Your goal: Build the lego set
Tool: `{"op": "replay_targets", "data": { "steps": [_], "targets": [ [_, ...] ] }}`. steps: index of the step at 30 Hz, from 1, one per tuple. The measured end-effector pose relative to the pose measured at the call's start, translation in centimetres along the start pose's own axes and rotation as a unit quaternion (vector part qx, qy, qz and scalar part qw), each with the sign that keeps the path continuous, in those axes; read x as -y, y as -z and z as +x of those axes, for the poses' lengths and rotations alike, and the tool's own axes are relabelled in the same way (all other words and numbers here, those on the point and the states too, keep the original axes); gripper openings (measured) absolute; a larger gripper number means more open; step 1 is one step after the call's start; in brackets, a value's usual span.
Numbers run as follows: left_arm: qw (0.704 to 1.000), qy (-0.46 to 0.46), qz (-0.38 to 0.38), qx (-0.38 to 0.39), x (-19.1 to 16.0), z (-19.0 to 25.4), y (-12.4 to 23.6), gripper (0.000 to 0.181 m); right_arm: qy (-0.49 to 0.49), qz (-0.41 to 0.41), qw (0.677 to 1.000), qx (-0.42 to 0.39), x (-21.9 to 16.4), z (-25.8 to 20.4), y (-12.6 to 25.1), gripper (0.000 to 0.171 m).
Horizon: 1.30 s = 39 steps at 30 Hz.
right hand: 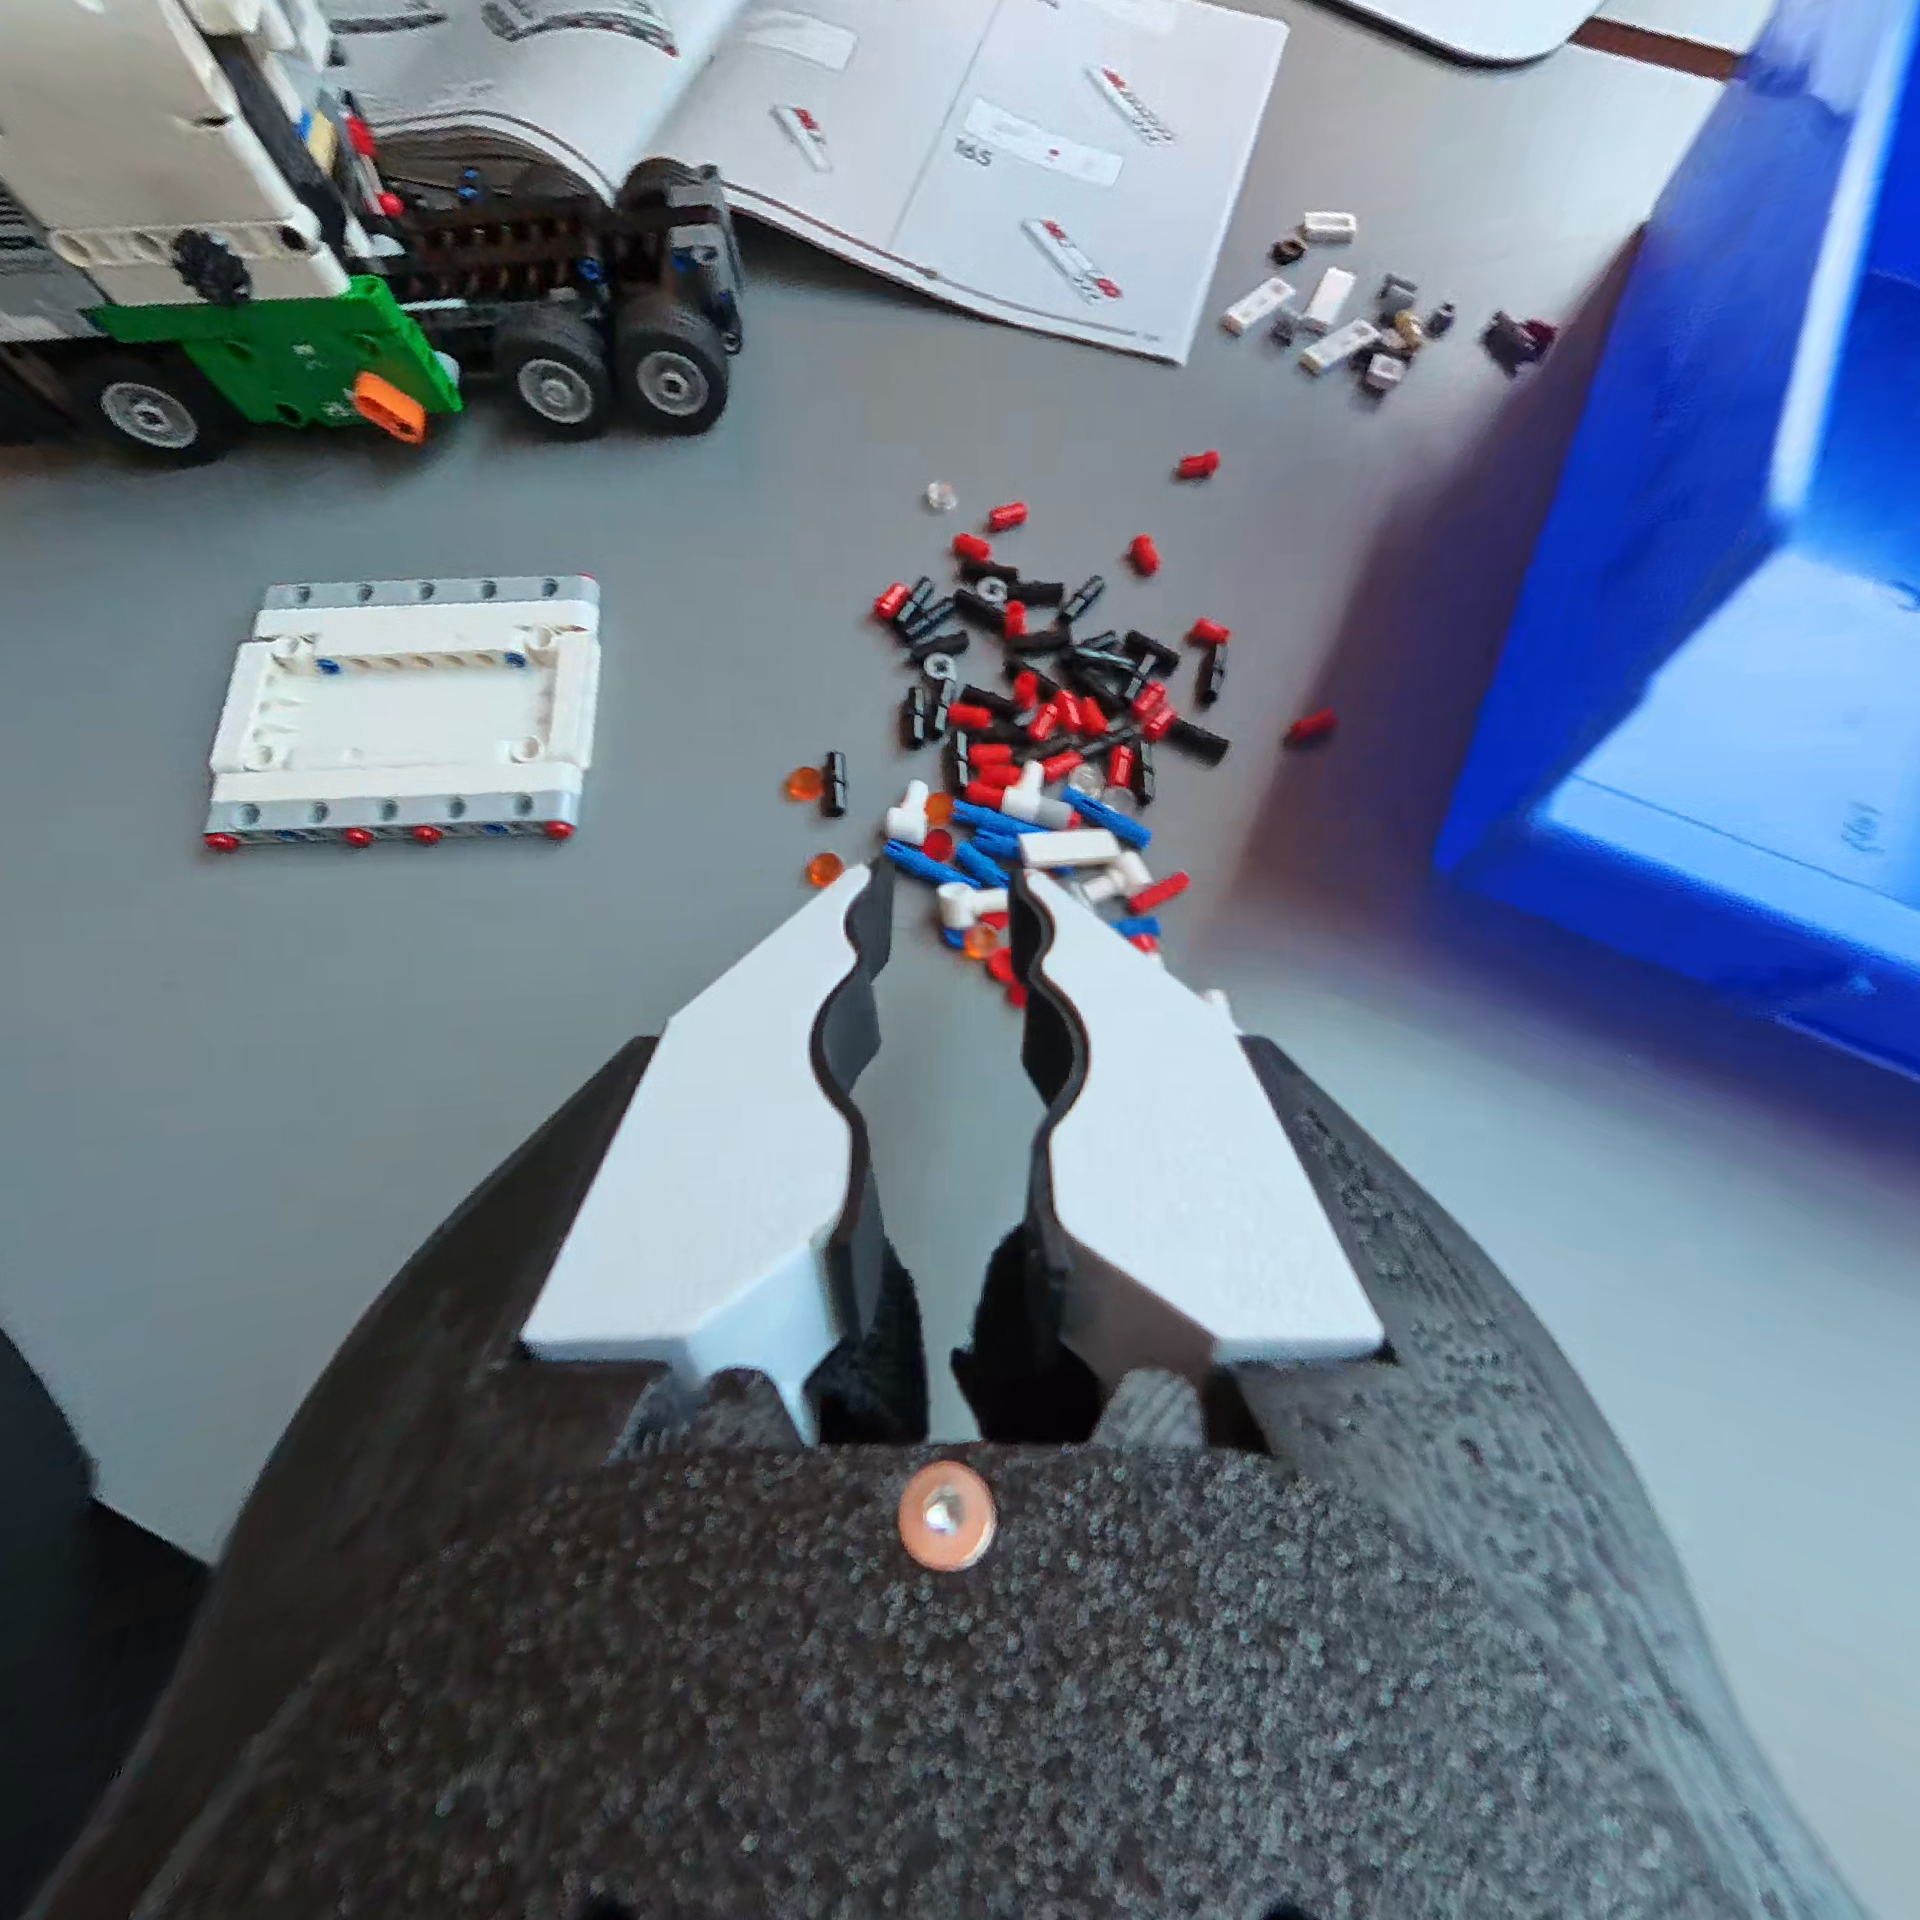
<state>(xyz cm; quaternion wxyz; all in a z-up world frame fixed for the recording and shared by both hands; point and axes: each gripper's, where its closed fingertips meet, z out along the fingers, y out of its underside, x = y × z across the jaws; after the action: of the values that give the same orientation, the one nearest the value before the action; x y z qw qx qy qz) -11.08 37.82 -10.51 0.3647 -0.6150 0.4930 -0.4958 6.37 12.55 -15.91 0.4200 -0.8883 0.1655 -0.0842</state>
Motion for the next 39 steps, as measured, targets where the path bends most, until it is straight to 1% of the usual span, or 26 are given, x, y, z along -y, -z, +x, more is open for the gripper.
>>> {"op": "replay_targets", "data": {
  "steps": [5, 9, 12, 14, 17, 19, 21, 23, 25, 28, 30, 31, 34, 39],
  "targets": [
    [0.998, 0.013, -0.034, -0.044, -2.5, 4.2, -0.6, 0.016, 0.038, -0.014, 0.999, 0.034, 0.3, -2.4, -3.4, 0.016],
    [0.998, -0.016, -0.058, -0.036, -3.3, 4.8, -0.7, 0.017, 0.044, -0.028, 0.997, 0.061, 0.0, -2.8, -4.7, 0.014],
    [0.997, -0.030, -0.065, -0.028, -3.4, 4.5, -0.6, 0.016, 0.055, -0.041, 0.996, 0.063, -0.2, -2.8, -5.2, 0.012],
    [0.997, -0.024, -0.064, -0.032, -3.3, 4.5, -0.7, 0.016, 0.060, -0.050, 0.995, 0.062, -0.6, -2.8, -5.5, 0.004],
    [0.997, -0.010, -0.064, -0.043, -3.3, 4.5, -0.8, 0.015, 0.042, -0.047, 0.995, 0.074, -0.4, -2.9, -5.5, 0.003],
    [0.997, -0.006, -0.063, -0.046, -3.3, 4.5, -0.8, 0.015, 0.042, -0.027, 0.996, 0.070, 0.6, -2.9, -5.0, 0.003],
    [0.996, -0.011, -0.066, -0.051, -3.3, 4.9, -0.9, 0.017, 0.066, -0.003, 0.994, 0.084, 1.8, -3.9, -3.8, 0.003],
    [0.993, -0.044, -0.081, -0.068, -3.8, 6.2, -1.1, 0.025, 0.107, 0.007, 0.985, 0.137, 2.0, -6.6, -2.4, 0.003],
    [0.986, -0.099, -0.100, -0.084, -4.5, 7.9, -1.5, 0.032, 0.135, -0.010, 0.971, 0.196, 0.9, -9.5, -1.3, 0.003],
    [0.971, -0.161, -0.151, -0.096, -6.6, 10.1, -3.4, 0.064, 0.145, -0.049, 0.964, 0.218, -1.5, -11.3, -1.3, 0.003],
    [0.960, -0.170, -0.192, -0.113, -8.4, 11.1, -4.9, 0.076, 0.150, -0.062, 0.962, 0.218, -2.7, -11.9, -1.5, 0.003],
    [0.956, -0.173, -0.205, -0.118, -9.1, 11.4, -5.4, 0.079, 0.152, -0.063, 0.962, 0.219, -3.1, -12.2, -1.4, 0.003],
    [0.955, -0.182, -0.209, -0.107, -9.5, 11.4, -6.8, 0.073, 0.145, -0.062, 0.964, 0.216, -3.6, -12.9, -1.4, 0.003],
    [0.949, -0.162, -0.248, -0.112, -10.5, 11.2, -7.8, 0.073, 0.142, -0.057, 0.966, 0.207, -3.3, -13.7, -2.0, 0.003]
  ]
}}
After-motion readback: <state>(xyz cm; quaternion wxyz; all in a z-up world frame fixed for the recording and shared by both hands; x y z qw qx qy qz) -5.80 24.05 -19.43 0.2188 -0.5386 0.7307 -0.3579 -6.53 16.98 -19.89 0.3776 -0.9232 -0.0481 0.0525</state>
